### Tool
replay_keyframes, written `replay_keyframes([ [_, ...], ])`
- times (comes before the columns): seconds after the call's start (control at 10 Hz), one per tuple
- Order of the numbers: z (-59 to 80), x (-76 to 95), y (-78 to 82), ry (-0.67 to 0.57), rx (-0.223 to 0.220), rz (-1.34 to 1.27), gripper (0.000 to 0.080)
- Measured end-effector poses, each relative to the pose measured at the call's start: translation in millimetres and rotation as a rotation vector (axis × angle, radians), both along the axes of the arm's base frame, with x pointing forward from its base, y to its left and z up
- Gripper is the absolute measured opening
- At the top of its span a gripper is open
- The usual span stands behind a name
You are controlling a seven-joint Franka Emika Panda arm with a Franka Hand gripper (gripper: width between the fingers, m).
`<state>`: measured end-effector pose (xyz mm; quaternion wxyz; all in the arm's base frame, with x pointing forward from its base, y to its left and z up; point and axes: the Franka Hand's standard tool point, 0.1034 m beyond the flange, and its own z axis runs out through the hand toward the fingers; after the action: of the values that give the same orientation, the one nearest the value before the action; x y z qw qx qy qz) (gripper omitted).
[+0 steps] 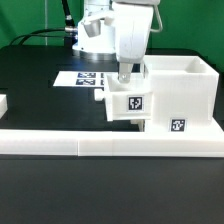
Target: Assemble drawer
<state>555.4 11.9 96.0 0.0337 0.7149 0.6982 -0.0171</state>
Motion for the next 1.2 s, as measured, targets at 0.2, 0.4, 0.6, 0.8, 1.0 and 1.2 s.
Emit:
replay_keyframes([
  [0.2, 14.4, 2.0, -15.1, 0.009, -0.019, 0.009, 0.064],
  [0.4, 21.0, 0.4, -46.2, 0.024, -0.033, 0.076, 0.0647],
  [0.6, 22.9, 1.8, -56.6, 0.03, -0.032, 0.078, 0.0649],
  [0.8, 22.1, 1.3, -57.3, 0.032, -0.027, 0.086, 0.0649],
  [1.0, 18.1, -2.0, -72.2, 0.042, 0.073, 0.101, 0.0649],
  [1.2, 0.9, -2.3, -79.7, 0.061, 0.139, 0.171, 0.0649],
])
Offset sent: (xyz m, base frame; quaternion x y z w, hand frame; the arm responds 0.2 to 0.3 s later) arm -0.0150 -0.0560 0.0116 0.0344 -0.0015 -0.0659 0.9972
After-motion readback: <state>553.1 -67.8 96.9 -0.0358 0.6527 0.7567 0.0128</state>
